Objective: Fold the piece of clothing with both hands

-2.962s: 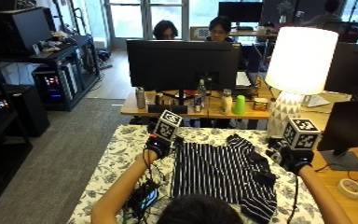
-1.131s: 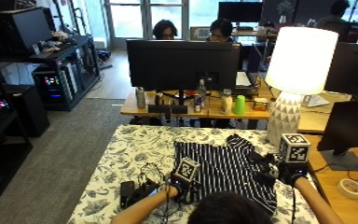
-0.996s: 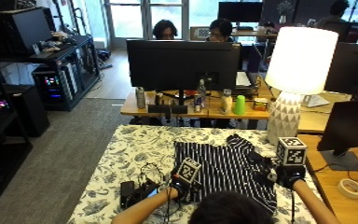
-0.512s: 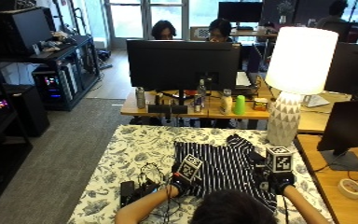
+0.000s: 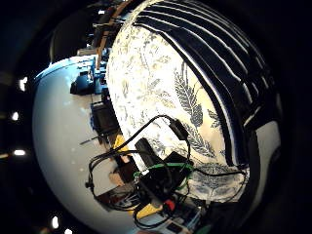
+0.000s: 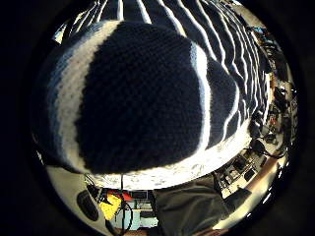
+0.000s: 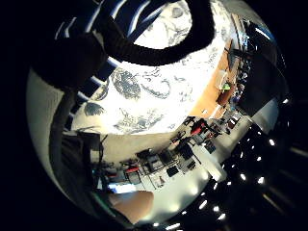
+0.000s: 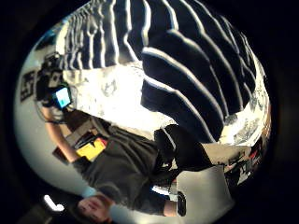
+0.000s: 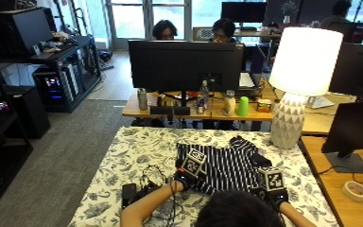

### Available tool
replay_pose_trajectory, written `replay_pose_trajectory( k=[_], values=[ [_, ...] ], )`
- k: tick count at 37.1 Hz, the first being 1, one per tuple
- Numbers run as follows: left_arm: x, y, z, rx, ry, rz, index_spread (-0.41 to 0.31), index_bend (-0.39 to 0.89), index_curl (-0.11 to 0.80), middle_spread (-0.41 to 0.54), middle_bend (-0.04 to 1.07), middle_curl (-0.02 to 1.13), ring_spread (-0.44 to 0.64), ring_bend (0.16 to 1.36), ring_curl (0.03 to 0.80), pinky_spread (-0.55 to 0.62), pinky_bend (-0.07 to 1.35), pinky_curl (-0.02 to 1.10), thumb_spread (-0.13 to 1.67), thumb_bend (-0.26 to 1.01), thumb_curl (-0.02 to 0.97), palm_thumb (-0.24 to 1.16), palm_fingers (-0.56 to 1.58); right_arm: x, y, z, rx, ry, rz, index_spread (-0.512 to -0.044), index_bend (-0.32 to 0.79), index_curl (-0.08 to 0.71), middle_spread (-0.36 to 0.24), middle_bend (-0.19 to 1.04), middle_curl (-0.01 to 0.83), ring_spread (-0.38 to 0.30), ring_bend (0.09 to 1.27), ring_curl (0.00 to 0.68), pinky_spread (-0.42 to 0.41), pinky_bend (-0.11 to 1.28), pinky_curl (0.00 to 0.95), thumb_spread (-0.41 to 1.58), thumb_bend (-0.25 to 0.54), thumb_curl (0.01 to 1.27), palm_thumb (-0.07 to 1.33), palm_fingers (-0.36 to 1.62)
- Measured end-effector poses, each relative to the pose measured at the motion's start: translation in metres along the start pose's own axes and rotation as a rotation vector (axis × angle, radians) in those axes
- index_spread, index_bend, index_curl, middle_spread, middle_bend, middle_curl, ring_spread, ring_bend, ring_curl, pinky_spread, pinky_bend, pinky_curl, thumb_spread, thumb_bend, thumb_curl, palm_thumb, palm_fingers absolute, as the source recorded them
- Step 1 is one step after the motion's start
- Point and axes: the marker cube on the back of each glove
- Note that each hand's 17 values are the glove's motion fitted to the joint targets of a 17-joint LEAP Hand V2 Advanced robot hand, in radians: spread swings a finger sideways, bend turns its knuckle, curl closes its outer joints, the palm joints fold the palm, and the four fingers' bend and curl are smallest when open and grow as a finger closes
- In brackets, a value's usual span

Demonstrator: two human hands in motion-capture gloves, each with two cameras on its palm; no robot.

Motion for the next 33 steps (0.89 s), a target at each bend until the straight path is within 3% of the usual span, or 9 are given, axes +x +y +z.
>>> replay_pose_trajectory(
  k=[4,11,16,20,21,26,31,33],
  values=[
    [-0.003,0.007,-0.007,-0.029,0.035,-0.016,-0.254,0.14,0.356,-0.303,0.3,0.41,-0.35,0.51,0.353,-0.45,0.64,0.36,1.36,0.12,0.304,0.74,1.22,-0.001,-0.013,0.017,0.006,0.037,0.023,-0.279,0.04,0.155,0.003,0.16,0.343,0.092,0.49,0.374,0.197,0.83,0.423,1.07,-0.014,0.26,0.54,0.26],
    [-0.013,-0.001,-0.012,0.075,0.044,-0.048,-0.247,0.11,0.349,-0.322,0.36,0.45,-0.36,0.53,0.375,-0.45,0.62,0.37,1.43,0.13,0.284,0.74,1.22,0.0,-0.025,0.033,0.029,0.038,0.016,-0.277,0.07,0.136,0.017,0.17,0.329,0.12,0.52,0.363,0.235,0.9,0.419,1.04,-0.02,0.27,0.56,0.23],
    [-0.014,0.011,-0.013,0.004,0.059,-0.059,-0.243,0.11,0.342,-0.325,0.37,0.47,-0.36,0.54,0.389,-0.45,0.63,0.38,1.48,0.13,0.274,0.75,1.21,0.003,-0.028,0.023,0.135,0.026,0.028,-0.286,0.16,0.166,-0.003,0.23,0.347,0.089,0.53,0.352,0.203,0.82,0.385,1.05,0.025,0.3,0.68,0.43],
    [-0.016,0.014,-0.014,0.008,0.046,-0.074,-0.238,0.11,0.34,-0.326,0.37,0.48,-0.37,0.54,0.397,-0.45,0.64,0.39,1.5,0.14,0.266,0.74,1.2,-0.002,-0.02,0.011,0.214,0.016,0.031,-0.304,0.17,0.196,-0.037,0.27,0.366,0.005,0.56,0.355,0.114,0.74,0.354,1.05,0.073,0.34,0.81,0.64],
    [-0.017,0.013,-0.014,0.023,0.039,-0.079,-0.237,0.11,0.337,-0.325,0.37,0.49,-0.36,0.54,0.399,-0.45,0.64,0.39,1.5,0.14,0.265,0.74,1.2,-0.003,-0.019,0.009,0.23,0.019,0.032,-0.3,0.18,0.207,-0.061,0.3,0.38,-0.029,0.59,0.365,0.049,0.72,0.349,1.06,0.106,0.35,0.87,0.79],
    [-0.022,0.008,-0.013,0.075,0.015,-0.089,-0.234,0.11,0.334,-0.326,0.38,0.5,-0.36,0.55,0.405,-0.45,0.64,0.4,1.52,0.14,0.258,0.75,1.19,-0.004,-0.029,0.001,0.283,0.056,0.036,-0.278,0.18,0.241,-0.097,0.29,0.395,-0.125,0.6,0.371,-0.176,0.71,0.335,1.04,0.153,0.38,1.0,1.13],
    [-0.022,0.013,-0.016,0.109,0.028,-0.039,-0.232,0.12,0.332,-0.327,0.37,0.51,-0.36,0.54,0.408,-0.45,0.64,0.4,1.54,0.14,0.252,0.74,1.19,-0.014,-0.007,-0.017,0.285,0.074,0.002,-0.254,0.18,0.296,-0.119,0.3,0.42,-0.177,0.61,0.412,-0.271,0.67,0.356,1.02,0.163,0.39,1.07,1.23],
    [-0.027,0.013,-0.019,0.156,-0.009,-0.062,-0.231,0.12,0.332,-0.327,0.38,0.51,-0.36,0.54,0.41,-0.45,0.63,0.41,1.54,0.14,0.25,0.74,1.19,-0.006,-0.014,-0.02,0.291,0.075,0.017,-0.25,0.17,0.306,-0.13,0.3,0.425,-0.194,0.62,0.419,-0.297,0.66,0.358,1.01,0.157,0.4,1.08,1.25]
  ],
)
